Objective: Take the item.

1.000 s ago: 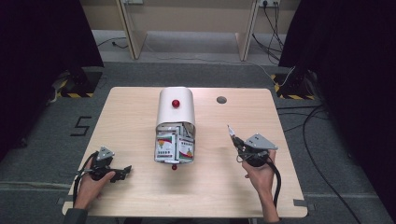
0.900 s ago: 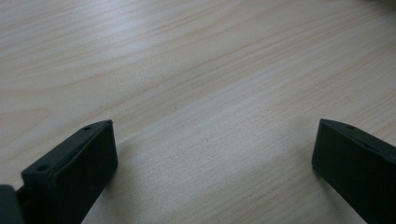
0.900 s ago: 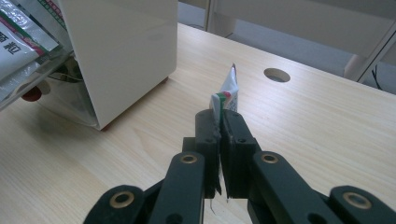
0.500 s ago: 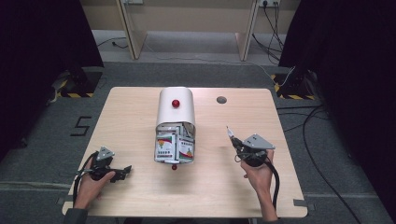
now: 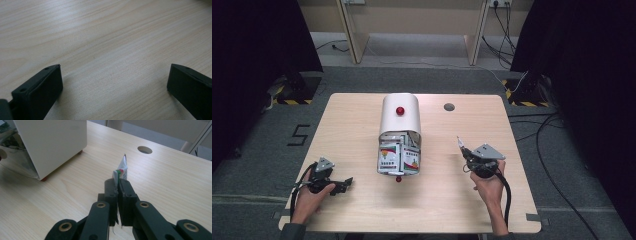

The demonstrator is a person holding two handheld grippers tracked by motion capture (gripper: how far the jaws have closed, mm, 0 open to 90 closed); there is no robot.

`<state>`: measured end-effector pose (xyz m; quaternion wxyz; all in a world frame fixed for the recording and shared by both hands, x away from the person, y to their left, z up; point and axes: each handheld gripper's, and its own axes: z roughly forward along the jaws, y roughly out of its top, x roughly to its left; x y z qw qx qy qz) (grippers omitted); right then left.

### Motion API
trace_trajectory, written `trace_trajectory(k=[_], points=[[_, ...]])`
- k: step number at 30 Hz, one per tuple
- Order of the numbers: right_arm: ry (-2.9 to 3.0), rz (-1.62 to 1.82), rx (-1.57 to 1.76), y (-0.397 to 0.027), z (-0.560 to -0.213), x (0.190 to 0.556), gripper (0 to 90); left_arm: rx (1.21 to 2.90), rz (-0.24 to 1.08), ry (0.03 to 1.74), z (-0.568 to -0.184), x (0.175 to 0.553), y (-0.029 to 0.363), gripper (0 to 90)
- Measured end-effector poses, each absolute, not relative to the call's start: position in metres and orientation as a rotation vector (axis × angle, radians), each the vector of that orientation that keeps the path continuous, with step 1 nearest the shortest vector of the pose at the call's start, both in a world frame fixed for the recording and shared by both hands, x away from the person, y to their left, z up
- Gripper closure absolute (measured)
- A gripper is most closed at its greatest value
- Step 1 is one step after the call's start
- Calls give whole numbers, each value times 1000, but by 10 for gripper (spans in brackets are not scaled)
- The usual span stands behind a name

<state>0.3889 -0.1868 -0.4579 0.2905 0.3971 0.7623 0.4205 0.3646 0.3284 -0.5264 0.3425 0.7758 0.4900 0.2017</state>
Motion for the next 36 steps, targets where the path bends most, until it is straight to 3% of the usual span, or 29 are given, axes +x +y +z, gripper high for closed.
trace_trajectory(k=[36], points=[[2146,1049,1054,-170,-486,399,862,2017,525,1274,-526,365,328,0]])
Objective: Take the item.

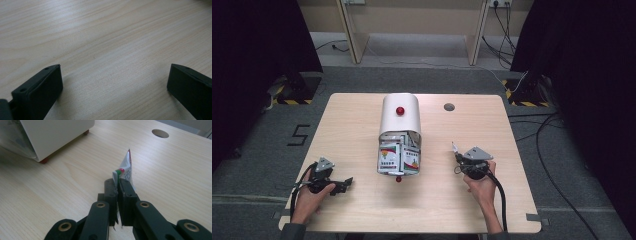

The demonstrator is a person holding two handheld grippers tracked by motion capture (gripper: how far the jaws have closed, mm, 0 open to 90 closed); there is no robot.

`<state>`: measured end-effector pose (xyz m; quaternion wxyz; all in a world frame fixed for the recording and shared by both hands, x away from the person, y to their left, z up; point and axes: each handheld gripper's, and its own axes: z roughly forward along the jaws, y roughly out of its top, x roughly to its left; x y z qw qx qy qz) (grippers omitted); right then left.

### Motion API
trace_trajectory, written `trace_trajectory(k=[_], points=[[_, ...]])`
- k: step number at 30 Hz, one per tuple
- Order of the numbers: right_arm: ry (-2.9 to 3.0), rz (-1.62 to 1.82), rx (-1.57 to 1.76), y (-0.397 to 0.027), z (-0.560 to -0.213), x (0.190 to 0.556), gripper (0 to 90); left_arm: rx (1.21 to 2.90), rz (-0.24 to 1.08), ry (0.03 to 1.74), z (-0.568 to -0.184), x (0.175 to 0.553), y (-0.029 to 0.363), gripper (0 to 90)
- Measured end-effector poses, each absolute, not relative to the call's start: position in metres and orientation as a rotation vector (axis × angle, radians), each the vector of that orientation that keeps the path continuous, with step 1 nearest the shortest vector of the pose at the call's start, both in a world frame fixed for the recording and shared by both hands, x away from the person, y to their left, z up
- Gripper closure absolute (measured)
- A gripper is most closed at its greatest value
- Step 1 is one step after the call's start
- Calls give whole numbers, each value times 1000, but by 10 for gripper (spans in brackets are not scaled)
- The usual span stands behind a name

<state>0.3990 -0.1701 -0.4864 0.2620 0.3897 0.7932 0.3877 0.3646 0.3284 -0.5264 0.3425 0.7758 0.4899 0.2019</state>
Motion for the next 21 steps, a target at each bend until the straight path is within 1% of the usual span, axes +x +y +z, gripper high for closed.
trace_trajectory(k=[3,10,11,12,17,18,19,21], points=[[2161,1049,1056,-167,-489,400,861,2016,525,1274,-526,365,328,0],[2189,1067,1056,-162,-494,402,824,2017,525,1274,-526,365,328,0],[2194,1069,1063,-162,-495,402,801,2017,525,1274,-526,365,328,0],[2194,1069,1063,-162,-495,402,801,2016,525,1274,-526,365,328,0],[2224,1059,1085,-158,-501,404,685,2016,525,1274,-526,365,328,0],[2224,1059,1085,-158,-501,404,685,2017,525,1274,-526,365,328,0],[2233,1055,1100,-158,-501,404,655,2016,525,1274,-526,365,328,0],[2235,1058,1108,-158,-502,405,642,2016,525,1274,-526,365,328,0]])
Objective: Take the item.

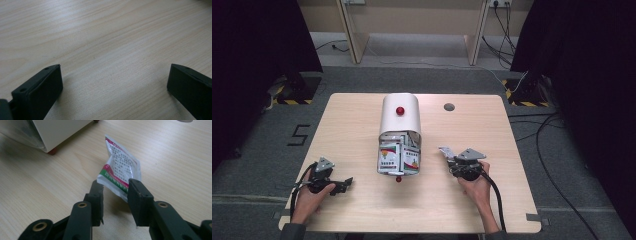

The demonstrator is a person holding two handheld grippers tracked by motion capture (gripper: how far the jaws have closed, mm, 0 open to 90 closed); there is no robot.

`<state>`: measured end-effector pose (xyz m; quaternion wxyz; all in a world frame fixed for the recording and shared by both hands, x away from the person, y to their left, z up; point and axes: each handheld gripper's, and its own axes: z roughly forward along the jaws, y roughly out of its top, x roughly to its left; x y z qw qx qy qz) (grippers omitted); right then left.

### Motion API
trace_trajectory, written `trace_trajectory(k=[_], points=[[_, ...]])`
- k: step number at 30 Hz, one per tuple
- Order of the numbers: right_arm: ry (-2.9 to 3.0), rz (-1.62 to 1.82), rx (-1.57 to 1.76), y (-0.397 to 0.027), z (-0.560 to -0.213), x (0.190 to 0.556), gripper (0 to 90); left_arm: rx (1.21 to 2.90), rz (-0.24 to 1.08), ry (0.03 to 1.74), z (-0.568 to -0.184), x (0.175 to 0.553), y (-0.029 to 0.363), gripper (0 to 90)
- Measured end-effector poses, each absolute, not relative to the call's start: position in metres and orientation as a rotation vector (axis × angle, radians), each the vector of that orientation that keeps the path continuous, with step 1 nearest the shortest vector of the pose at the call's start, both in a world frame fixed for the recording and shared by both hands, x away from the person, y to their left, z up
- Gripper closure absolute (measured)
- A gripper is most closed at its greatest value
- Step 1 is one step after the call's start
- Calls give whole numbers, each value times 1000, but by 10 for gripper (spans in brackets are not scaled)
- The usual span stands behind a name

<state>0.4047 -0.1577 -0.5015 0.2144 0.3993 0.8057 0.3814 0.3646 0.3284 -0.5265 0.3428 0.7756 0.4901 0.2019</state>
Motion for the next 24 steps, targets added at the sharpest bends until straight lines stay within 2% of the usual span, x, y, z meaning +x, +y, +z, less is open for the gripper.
trace_trajectory(k=[2,8,24], points=[[2234,1079,1145,-159,-500,404,595,2016,525,1274,-526,365,328,0],[2211,1147,1172,-164,-494,404,550,2016,525,1274,-526,365,328,0],[2173,1155,1177,-173,-485,397,481,2016,524,1274,-526,365,328,0]])
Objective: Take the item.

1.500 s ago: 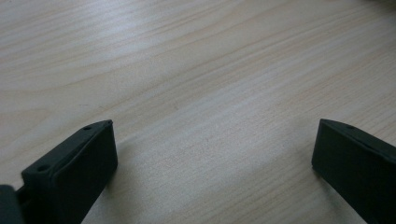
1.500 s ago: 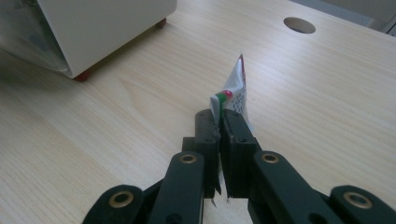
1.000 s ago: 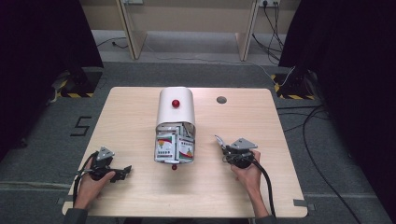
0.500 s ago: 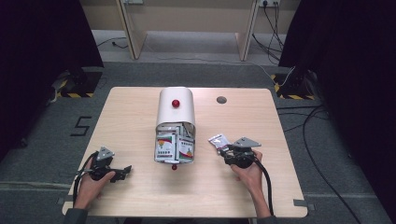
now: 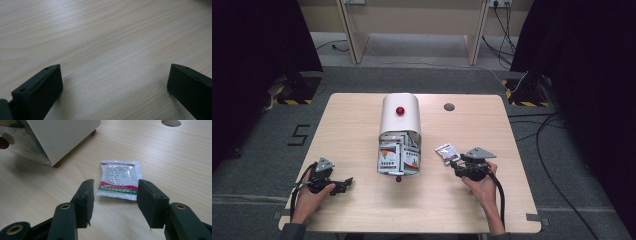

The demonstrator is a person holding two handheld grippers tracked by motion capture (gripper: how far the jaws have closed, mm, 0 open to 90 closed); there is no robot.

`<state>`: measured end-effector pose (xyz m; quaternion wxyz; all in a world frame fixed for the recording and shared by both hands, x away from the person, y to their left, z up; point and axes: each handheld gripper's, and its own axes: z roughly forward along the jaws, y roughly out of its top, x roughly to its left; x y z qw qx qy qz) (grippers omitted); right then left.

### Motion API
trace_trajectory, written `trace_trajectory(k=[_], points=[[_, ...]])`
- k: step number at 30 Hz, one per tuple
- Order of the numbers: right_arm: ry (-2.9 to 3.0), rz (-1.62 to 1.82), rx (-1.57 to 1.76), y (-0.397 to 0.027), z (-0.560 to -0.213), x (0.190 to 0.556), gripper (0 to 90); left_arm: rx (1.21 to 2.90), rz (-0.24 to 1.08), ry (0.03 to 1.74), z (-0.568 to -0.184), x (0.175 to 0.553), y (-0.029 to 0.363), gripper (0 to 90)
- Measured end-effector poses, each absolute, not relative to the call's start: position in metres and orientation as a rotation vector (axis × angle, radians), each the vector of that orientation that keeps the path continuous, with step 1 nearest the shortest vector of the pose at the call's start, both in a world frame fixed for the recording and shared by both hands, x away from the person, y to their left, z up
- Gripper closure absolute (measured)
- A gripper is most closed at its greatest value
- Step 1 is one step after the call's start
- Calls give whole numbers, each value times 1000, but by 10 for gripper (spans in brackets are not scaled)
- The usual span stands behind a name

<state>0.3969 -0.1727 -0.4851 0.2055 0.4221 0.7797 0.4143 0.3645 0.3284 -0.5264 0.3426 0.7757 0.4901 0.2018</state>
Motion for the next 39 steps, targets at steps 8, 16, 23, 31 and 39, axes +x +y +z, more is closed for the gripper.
trace_trajectory(k=[8,16,23,31,39], points=[[2145,1156,1184,-174,-478,391,373,2017,525,1274,-526,365,328,0],[2156,1153,1196,-178,-478,382,329,2017,525,1274,-526,365,328,0],[2144,1161,1201,-184,-476,373,314,2017,525,1274,-526,365,328,0],[2150,1149,1209,-188,-480,369,301,2016,525,1274,-526,365,328,0],[2140,1150,1226,-196,-482,361,278,2017,524,1274,-526,365,328,0]])
